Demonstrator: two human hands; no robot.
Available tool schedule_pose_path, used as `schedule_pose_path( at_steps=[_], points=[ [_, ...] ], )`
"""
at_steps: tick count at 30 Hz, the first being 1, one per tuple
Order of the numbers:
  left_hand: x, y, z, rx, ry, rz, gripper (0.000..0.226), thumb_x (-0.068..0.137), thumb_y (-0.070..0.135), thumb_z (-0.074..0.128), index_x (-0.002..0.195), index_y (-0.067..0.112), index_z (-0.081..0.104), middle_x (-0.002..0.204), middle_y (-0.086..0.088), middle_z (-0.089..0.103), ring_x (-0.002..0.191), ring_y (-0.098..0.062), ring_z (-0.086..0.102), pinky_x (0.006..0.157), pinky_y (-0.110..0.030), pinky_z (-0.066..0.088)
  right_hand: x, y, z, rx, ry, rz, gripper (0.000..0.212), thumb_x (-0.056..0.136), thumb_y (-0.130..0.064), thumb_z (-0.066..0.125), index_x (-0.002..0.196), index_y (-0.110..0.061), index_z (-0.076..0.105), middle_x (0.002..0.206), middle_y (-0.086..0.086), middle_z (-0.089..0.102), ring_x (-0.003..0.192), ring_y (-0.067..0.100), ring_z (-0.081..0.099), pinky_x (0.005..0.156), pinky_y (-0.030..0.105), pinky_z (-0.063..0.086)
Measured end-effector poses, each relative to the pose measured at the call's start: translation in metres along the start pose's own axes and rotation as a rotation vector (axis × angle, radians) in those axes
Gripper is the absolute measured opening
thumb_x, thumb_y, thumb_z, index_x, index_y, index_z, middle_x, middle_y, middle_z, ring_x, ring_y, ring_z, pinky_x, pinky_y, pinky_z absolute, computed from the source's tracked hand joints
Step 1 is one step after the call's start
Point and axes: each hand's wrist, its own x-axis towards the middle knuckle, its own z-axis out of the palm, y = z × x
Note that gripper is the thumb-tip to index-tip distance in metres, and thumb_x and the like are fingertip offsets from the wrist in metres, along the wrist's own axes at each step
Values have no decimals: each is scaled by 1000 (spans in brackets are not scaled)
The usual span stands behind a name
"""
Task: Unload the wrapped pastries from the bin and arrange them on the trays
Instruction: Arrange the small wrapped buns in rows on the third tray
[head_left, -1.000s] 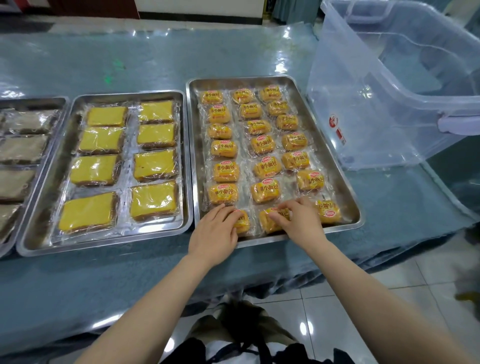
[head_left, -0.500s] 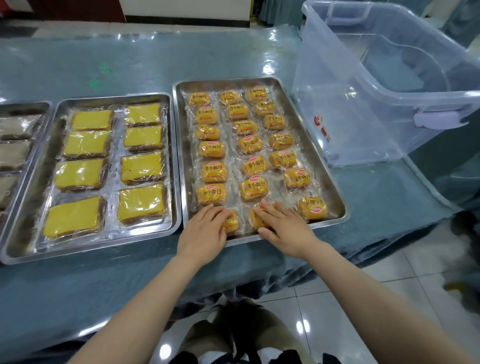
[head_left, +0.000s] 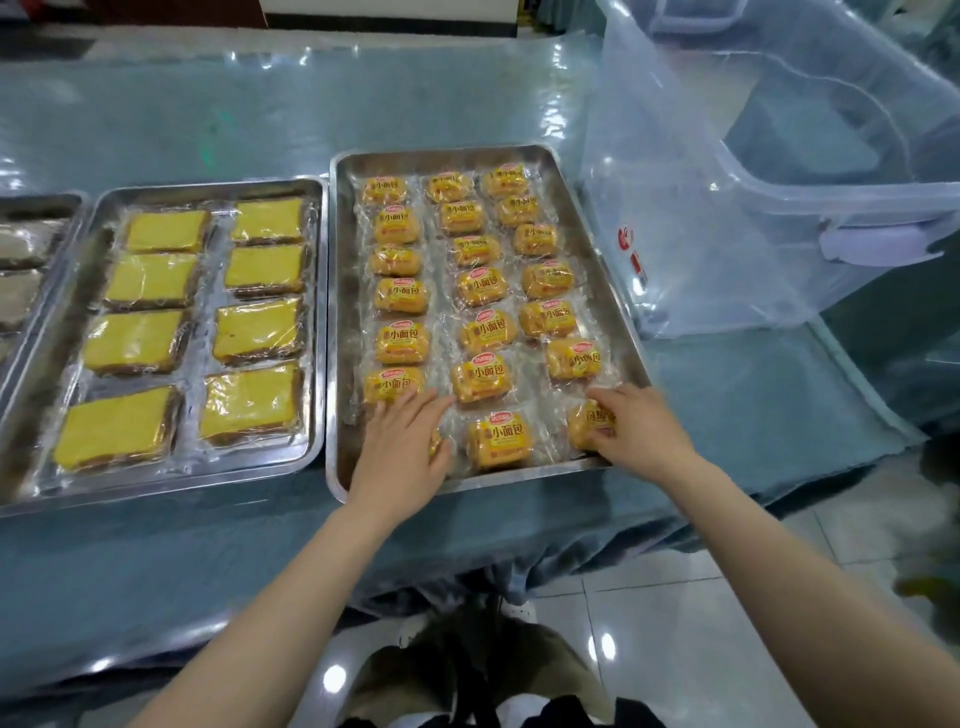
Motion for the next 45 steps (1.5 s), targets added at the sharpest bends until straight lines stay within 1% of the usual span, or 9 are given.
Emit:
schedule_pose_path(
  at_steps=[8, 12, 20, 27, 33, 36, 38, 41, 45],
  points=[
    [20, 23, 30, 176, -62, -106, 66, 92, 58, 30, 148, 36, 4, 158, 4, 3, 139, -13, -19, 107, -48, -20, 10, -1, -22, -17, 48, -33, 41, 67, -40, 74, 101, -36, 53, 107, -7, 41, 111, 23, 36, 93, 38, 30],
    [19, 20, 34, 200, -54, -156, 70, 87, 65, 19, 149, 34, 5, 158, 1, 2, 142, -17, -18, 107, -51, -20, 17, -1, -32, 232, 171, 143, 38, 66, -30, 75, 97, -33, 53, 114, -3, 46, 110, 22, 38, 89, 32, 33],
    [19, 23, 35, 251, -60, -134, 67, 89, 59, 18, 149, 32, 6, 159, -1, 2, 141, -16, -20, 109, -50, -20, 5, 0, -26, 877, 204, 430, 67, 62, -56, 80, 110, -24, 43, 92, -2, 62, 79, 19, 66, 67, 36, 55],
    [18, 24, 35, 229, -42, -132, 62, 92, 53, 27, 148, 30, 14, 158, -2, 10, 144, -17, -12, 111, -49, -16, -9, 4, -6, 499, 144, 338, 33, 75, -50, 70, 83, -24, 50, 80, -8, 58, 72, 10, 56, 52, 26, 38],
    [18, 23, 35, 210, -27, -129, 58, 93, 50, 30, 146, 29, 21, 157, -2, 15, 145, -17, -7, 112, -48, -14, -27, 11, 0, 598, 413, 296, 27, 84, -39, 67, 72, -21, 50, 65, -8, 57, 63, 6, 53, 52, 23, 34],
    [18, 24, 36, 204, -23, -126, 57, 93, 50, 31, 145, 28, 23, 157, -2, 17, 145, -17, -5, 111, -48, -13, -32, 15, 8, 500, 412, 258, 29, 83, -38, 68, 71, -20, 49, 74, -7, 53, 69, 13, 53, 57, 23, 34],
    [18, 24, 35, 199, -26, -124, 58, 93, 49, 32, 146, 27, 24, 157, -2, 17, 145, -18, -4, 111, -48, -12, -30, 17, 10, 397, 419, 192, 25, 81, -36, 71, 77, -20, 51, 90, -6, 50, 85, 15, 50, 71, 24, 37],
    [18, 24, 35, 196, -29, -124, 58, 93, 48, 32, 147, 26, 23, 157, -2, 17, 145, -18, -3, 112, -48, -11, -21, 19, 4, 203, 282, -26, 34, 85, -34, 67, 115, -23, 57, 121, -2, 54, 113, 19, 46, 93, 31, 38],
    [19, 23, 35, 200, -58, -141, 60, 92, 51, 29, 148, 29, 19, 158, -2, 14, 145, -18, -5, 112, -48, -12, -10, 17, -2, 113, 8, -144, 34, 90, -33, 59, 124, -29, 58, 126, -7, 57, 115, 18, 48, 95, 32, 38]
  ],
)
